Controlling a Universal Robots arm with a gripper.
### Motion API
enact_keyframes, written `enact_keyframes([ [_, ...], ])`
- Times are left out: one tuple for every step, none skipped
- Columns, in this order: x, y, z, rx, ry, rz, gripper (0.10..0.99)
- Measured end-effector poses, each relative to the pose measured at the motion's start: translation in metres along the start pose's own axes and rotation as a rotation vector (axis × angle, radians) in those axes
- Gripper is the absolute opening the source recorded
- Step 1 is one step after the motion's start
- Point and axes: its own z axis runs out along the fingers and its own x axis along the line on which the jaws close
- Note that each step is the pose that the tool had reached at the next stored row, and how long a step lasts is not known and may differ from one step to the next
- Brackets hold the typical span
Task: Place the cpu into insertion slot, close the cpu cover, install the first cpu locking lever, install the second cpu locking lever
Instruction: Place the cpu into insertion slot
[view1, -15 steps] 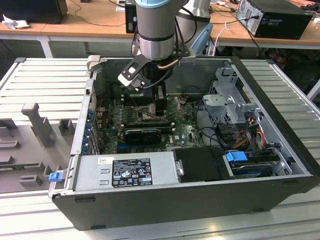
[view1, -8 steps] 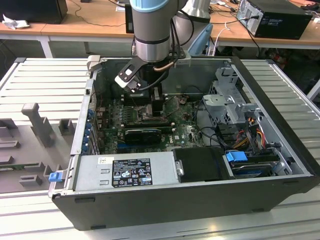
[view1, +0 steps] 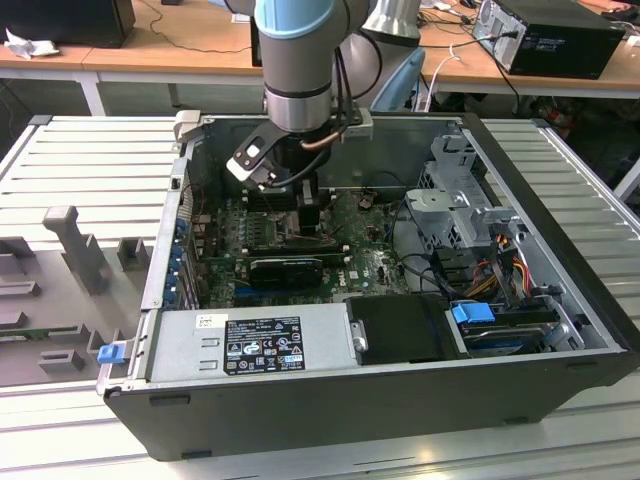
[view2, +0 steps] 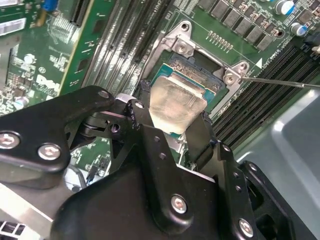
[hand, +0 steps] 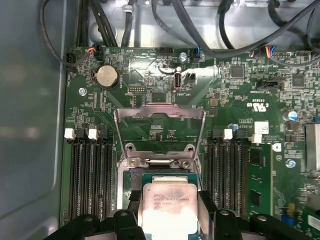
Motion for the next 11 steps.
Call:
enact_keyframes([
  [0.0005,-0.0003,0.0007,0.000,-0.0003,0.001,0.529],
  [0.0015,-0.0006,0.0017,0.000,-0.0004,0.002,0.529],
  [0.0028,-0.0008,0.0035,0.000,-0.0002,0.002,0.529],
  [0.0036,-0.0009,0.0049,0.000,-0.0001,0.002,0.529],
  [0.0043,-0.0010,0.0061,0.000,-0.0002,0.002,0.529],
  [0.0049,-0.0011,0.0071,0.000,-0.0002,0.002,0.529],
  [0.0054,-0.0012,0.0080,0.000,-0.0002,0.002,0.529],
  [0.0058,-0.0013,0.0090,0.000,-0.0003,0.002,0.529],
  [0.0062,-0.0014,0.0100,0.000,-0.0002,0.002,0.529],
  [0.0066,-0.0016,0.0115,0.000,-0.0002,0.002,0.529],
  [0.0067,-0.0018,0.0122,0.000,-0.0003,0.002,0.529],
])
